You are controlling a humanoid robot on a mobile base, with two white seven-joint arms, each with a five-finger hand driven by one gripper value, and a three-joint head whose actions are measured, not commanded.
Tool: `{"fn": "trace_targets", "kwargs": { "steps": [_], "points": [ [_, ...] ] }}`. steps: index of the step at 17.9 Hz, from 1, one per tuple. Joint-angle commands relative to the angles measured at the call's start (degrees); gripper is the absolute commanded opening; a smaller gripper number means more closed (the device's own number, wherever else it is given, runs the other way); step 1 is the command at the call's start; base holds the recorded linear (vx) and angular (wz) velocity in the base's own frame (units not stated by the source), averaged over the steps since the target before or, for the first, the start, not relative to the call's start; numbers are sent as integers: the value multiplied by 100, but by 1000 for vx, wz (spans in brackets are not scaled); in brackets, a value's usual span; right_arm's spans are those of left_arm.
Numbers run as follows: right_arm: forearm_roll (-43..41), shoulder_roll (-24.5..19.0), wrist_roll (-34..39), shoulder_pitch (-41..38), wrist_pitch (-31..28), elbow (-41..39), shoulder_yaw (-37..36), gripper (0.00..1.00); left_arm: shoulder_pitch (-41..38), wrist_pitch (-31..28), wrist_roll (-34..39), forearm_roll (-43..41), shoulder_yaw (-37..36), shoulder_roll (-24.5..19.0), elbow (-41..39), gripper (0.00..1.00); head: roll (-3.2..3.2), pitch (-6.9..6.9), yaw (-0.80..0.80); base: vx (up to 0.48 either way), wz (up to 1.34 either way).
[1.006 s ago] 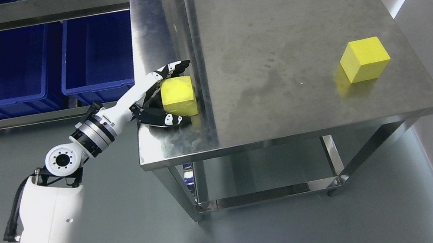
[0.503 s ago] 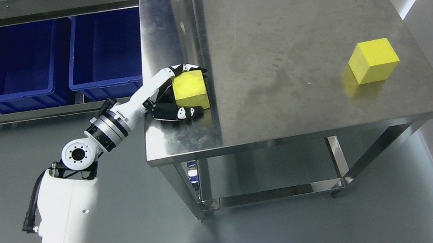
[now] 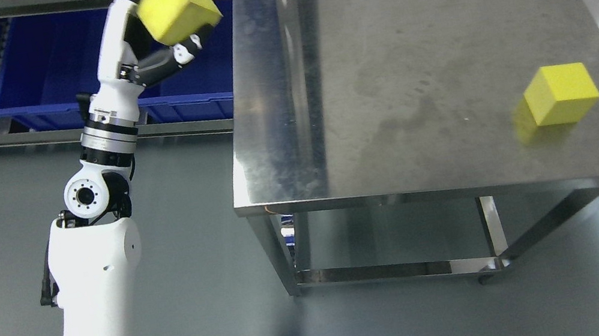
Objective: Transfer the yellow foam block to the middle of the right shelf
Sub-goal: 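Lift the yellow cube up off the table with the left hand, then hold the cube raised in the left hand while turning toward the blue bins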
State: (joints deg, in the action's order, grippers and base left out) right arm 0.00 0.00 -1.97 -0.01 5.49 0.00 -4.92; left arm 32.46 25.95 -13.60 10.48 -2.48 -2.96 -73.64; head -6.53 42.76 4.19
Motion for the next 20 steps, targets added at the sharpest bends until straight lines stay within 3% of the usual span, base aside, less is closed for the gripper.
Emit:
{"fn": "trace_targets", "kwargs": {
  "steps": [1, 9, 15, 20],
  "points": [
    [18, 100, 3, -8, -4, -100, -9, 100, -161, 103, 727, 446, 959, 196, -291, 45, 0, 0, 0, -14, 498],
    [18, 100, 3, -8, -4, -100, 0, 100, -425, -826, 780, 446, 1785, 196, -941, 45, 0, 0, 0, -36, 851],
    [18, 100, 3, -8, -4, -100, 0, 100, -399, -1785, 797, 446, 2023, 196, -1144, 45, 0, 0, 0, 21, 941],
    [18, 100, 3, -8, -4, -100, 0, 100, -364, -2217, 789, 446, 2190, 196, -1284, 45, 0, 0, 0, 98, 849]
  ]
}}
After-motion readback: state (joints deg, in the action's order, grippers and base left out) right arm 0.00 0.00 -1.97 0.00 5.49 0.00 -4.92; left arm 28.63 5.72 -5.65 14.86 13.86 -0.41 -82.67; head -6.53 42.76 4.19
